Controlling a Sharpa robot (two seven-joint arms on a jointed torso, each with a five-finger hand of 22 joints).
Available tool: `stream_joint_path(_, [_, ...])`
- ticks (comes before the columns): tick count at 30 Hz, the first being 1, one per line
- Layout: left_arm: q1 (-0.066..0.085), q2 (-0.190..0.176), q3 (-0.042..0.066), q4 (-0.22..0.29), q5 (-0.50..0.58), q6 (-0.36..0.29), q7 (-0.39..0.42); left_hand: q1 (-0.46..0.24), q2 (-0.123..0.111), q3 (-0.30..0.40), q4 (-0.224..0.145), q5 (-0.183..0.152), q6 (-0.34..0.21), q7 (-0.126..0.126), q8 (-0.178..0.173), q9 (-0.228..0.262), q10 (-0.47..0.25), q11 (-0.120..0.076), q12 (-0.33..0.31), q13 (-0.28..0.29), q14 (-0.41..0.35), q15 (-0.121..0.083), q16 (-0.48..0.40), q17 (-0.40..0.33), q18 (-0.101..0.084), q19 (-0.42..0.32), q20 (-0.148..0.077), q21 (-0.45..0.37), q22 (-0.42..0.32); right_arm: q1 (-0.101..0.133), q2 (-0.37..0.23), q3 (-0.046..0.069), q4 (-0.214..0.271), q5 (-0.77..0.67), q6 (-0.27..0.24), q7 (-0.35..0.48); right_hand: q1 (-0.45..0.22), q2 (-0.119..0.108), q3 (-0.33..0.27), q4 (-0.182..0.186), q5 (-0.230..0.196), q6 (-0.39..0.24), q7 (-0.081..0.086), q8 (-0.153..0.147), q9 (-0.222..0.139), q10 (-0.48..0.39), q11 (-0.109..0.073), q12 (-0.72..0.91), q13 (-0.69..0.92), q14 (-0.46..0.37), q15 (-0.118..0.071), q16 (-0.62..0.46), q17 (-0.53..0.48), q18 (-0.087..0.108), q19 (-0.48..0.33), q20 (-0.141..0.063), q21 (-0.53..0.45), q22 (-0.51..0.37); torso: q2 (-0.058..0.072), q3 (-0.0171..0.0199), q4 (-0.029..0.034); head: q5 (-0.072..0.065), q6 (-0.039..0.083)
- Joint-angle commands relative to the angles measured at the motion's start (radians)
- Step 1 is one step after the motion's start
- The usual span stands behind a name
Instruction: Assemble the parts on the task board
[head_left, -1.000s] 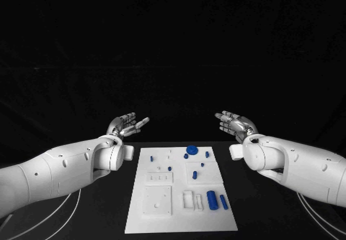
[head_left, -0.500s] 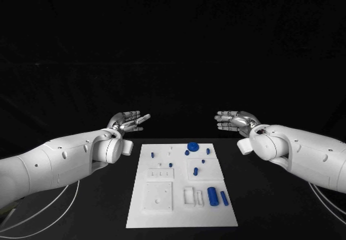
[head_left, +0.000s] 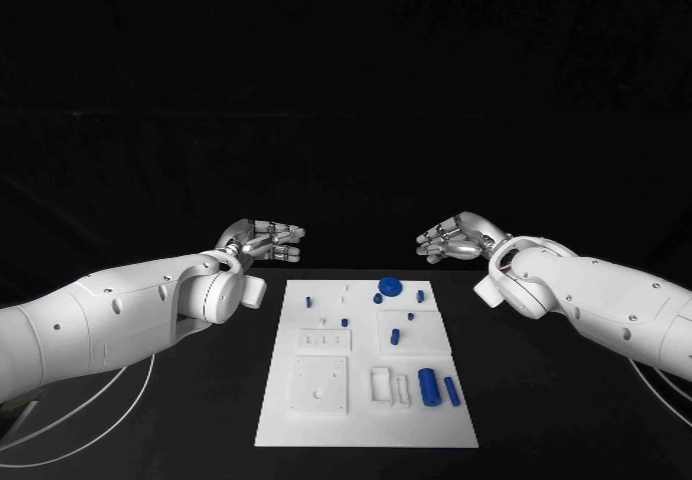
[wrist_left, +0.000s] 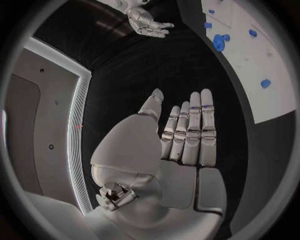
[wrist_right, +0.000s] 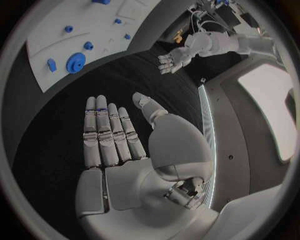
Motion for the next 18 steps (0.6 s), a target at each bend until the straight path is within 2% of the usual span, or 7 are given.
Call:
stream_joint_path(1, [0.009, -0.012, 0.004, 0.03, -0.053, 0.068, 0.0, 0.002, 0.013, -0.005, -0.013, 0.0, 0.003, 0.0, 0.001, 0.0, 0.024, -0.006, 0.002, 0.001, 0.038, -0.016, 0.01, 0.013, -0.028, 0.018, -0.024, 0.037, 0.02, 0.002, 0.011, 0.004, 0.012, -0.341, 0.015, -0.036, 0.027, -0.034, -0.039, -0.026, 0.015, 0.119, -0.037, 0.006, 0.008, 0.127, -0.057, 0.002, 0.002, 0.274, -0.103, 0.169, 0.141, 0.007, 0.324, -0.117, 0.134, 0.048, 0.018, -0.0033, 0.0101, -0.004, 0.002])
stream_joint_path(6, [0.019, -0.04, 0.017, 0.088, -0.07, 0.081, -0.007, -0.001, 0.023, -0.03, -0.032, 0.0, -0.003, 0.004, 0.002, 0.0, 0.021, -0.007, 0.002, 0.002, 0.068, -0.034, 0.071, 0.06, -0.04, -0.007, -0.049, 0.153, 0.093, 0.012, 0.03, 0.01, 0.034, -0.535, 0.039, -0.099, 0.007, -0.032, -0.048, -0.04, 0.002, 0.122, -0.04, 0.003, 0.007, 0.133, -0.059, 0.006, 0.004, 0.248, -0.116, 0.522, 0.412, 0.008, 0.409, -0.142, 0.245, 0.126, 0.041, -0.0053, 0.0254, -0.013, 0.005])
stream_joint_path(8, [0.02, -0.048, 0.022, 0.109, -0.072, 0.084, -0.008, -0.002, 0.023, -0.034, -0.036, 0.001, -0.004, 0.004, 0.002, 0.0, 0.019, -0.007, 0.003, 0.002, 0.069, -0.034, 0.081, 0.067, -0.039, -0.017, -0.049, 0.171, 0.104, 0.014, 0.036, 0.01, 0.039, -0.589, 0.044, -0.121, 0.003, -0.039, -0.037, -0.047, -0.001, 0.115, -0.039, 0.003, 0.007, 0.122, -0.059, 0.006, 0.004, 0.241, -0.111, 0.581, 0.468, -0.002, 0.416, -0.142, 0.283, 0.158, 0.046, -0.0054, 0.0311, -0.013, 0.004])
stream_joint_path(11, [0.022, -0.067, 0.028, 0.147, -0.074, 0.089, -0.011, -0.008, 0.026, -0.043, -0.042, 0.0, -0.004, 0.005, 0.001, 0.0, 0.018, -0.006, 0.002, 0.001, 0.057, -0.034, 0.101, 0.08, -0.036, -0.052, -0.047, 0.219, 0.132, 0.016, 0.045, 0.011, 0.048, -0.666, 0.053, -0.158, 0.011, -0.049, 0.003, -0.049, -0.033, 0.108, -0.038, 0.003, 0.006, 0.113, -0.058, 0.005, 0.004, 0.216, -0.107, 0.654, 0.532, 0.003, 0.401, -0.143, 0.338, 0.213, 0.055, -0.0046, 0.0406, -0.01, 0.0])
stream_joint_path(13, [0.023, -0.083, 0.03, 0.179, -0.074, 0.094, -0.013, -0.012, 0.025, -0.045, -0.042, 0.0, -0.003, 0.009, 0.001, 0.0, 0.019, -0.003, 0.002, 0.002, 0.047, -0.029, 0.096, 0.077, -0.036, -0.063, -0.043, 0.222, 0.132, 0.016, 0.049, 0.011, 0.059, -0.716, 0.058, -0.184, 0.006, -0.06, 0.02, -0.046, -0.042, 0.108, -0.036, 0.002, 0.007, 0.112, -0.056, 0.004, 0.003, 0.218, -0.106, 0.685, 0.552, 0.004, 0.397, -0.141, 0.371, 0.247, 0.064, -0.0016, 0.0464, -0.008, 0.005])
stream_joint_path(16, [0.023, -0.104, 0.032, 0.22, -0.074, 0.103, -0.017, -0.013, 0.025, -0.045, -0.042, 0.0, -0.002, 0.013, 0.001, 0.0, 0.026, 0.001, 0.002, 0.002, 0.03, -0.02, 0.078, 0.068, -0.036, -0.079, -0.035, 0.211, 0.124, 0.017, 0.054, 0.011, 0.072, -0.779, 0.062, -0.218, 0.008, -0.074, 0.051, -0.042, -0.06, 0.107, -0.038, 0.003, 0.007, 0.108, -0.054, 0.004, 0.003, 0.21, -0.103, 0.718, 0.564, -0.002, 0.382, -0.138, 0.404, 0.289, 0.075, 0.0011, 0.0552, -0.016, 0.006])
stream_joint_path(18, [0.024, -0.114, 0.032, 0.241, -0.074, 0.107, -0.02, -0.013, 0.026, -0.044, -0.042, 0.0, -0.002, 0.014, 0.002, 0.0, 0.034, 0.001, 0.002, 0.002, 0.031, -0.018, 0.058, 0.059, -0.033, -0.082, -0.03, 0.202, 0.115, 0.017, 0.059, 0.011, 0.078, -0.814, 0.061, -0.238, 0.009, -0.081, 0.069, -0.037, -0.071, 0.107, -0.039, 0.002, 0.007, 0.108, -0.055, 0.004, 0.003, 0.207, -0.103, 0.729, 0.563, -0.003, 0.375, -0.139, 0.415, 0.31, 0.081, 0.0003, 0.0614, -0.019, 0.007])
